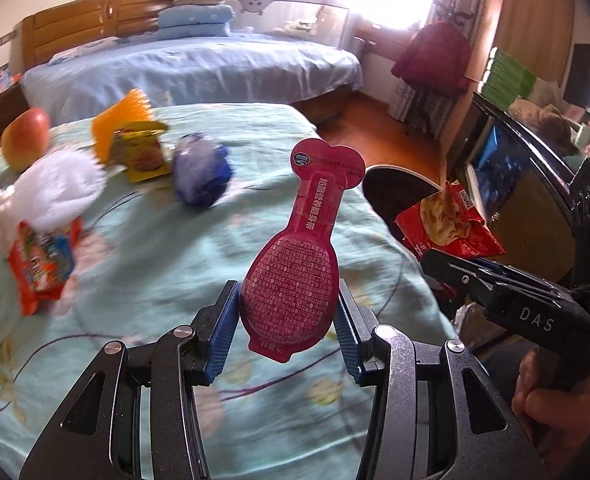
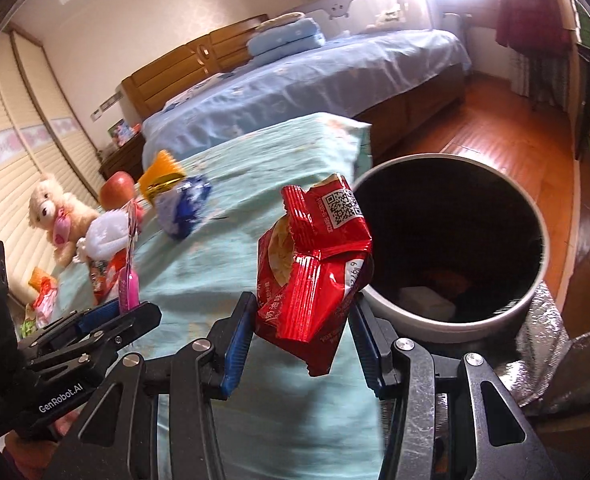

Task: Collect trash
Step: 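Carry both items over the black bin and open both tools to drop them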

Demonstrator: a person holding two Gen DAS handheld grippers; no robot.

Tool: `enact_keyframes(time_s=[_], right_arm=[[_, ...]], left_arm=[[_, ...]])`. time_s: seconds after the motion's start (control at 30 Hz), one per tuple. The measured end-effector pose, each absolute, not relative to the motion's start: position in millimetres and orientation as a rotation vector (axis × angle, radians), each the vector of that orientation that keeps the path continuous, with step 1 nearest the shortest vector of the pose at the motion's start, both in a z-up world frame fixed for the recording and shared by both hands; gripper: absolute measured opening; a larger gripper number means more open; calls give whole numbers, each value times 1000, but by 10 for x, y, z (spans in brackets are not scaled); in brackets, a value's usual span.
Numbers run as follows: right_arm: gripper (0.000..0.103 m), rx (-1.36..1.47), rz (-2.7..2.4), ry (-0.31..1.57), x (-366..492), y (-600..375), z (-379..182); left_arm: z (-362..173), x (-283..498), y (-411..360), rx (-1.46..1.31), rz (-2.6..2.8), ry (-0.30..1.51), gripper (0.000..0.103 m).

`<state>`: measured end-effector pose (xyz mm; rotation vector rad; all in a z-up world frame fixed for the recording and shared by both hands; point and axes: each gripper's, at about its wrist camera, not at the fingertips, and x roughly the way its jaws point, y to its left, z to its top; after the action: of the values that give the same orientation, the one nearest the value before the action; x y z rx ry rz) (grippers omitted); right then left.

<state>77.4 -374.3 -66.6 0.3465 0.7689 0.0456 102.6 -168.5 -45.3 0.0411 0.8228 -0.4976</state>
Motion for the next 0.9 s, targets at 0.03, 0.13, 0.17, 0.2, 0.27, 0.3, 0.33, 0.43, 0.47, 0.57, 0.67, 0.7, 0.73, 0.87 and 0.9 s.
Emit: enact_keyframes(time_s=[0.03,0.13,0.17,0.2,0.27,0.3,0.33,0.43,0.47,0.57,0.67,0.7,0.73,0.87,0.9], right_arm=[[48,349,37,767,768,-3792,-665],[48,360,8,766,765,-3937,-671],[48,364,0,766,762,-3983,-675],[48,369,-9,766,762,-4028,-678],[48,378,-29,768,767,-4132,-695],[48,380,-34,770,765,-4167,-705],[48,385,-41,773,774,-4214,-717],[48,391,-60,781,802,-4333,-750],[48,393,-64,782,807,-4363,-757],[48,397,-76,784,827,-4453,-778],[48,404,-85,785,848,-4534,-791],[48,407,-87,784,855,-4565,-795],[48,408,-89,784,862,-4584,-797],[48,411,-93,786,886,-4666,-804],[48,412,-94,787,896,-4681,-807]], left_arm=[[-455,1031,-1730,47,-503,823,45],[-461,1049,-1872,62,-520,827,45],[-461,1052,-1914,65,-526,829,45],[-459,1053,-1956,69,-532,831,45],[-453,1064,-2042,76,-546,836,45],[-449,1068,-2090,80,-551,837,45],[-441,1075,-2148,86,-559,837,45],[-422,1104,-2293,100,-573,838,45],[-424,1115,-2323,103,-577,838,45],[-409,1138,-2460,117,-590,837,45],[-411,1162,-2568,134,-604,837,45],[-415,1169,-2594,138,-607,837,45],[-423,1177,-2629,142,-610,839,45],[-453,1215,-2741,154,-616,852,45],[-462,1227,-2760,156,-616,854,45]])
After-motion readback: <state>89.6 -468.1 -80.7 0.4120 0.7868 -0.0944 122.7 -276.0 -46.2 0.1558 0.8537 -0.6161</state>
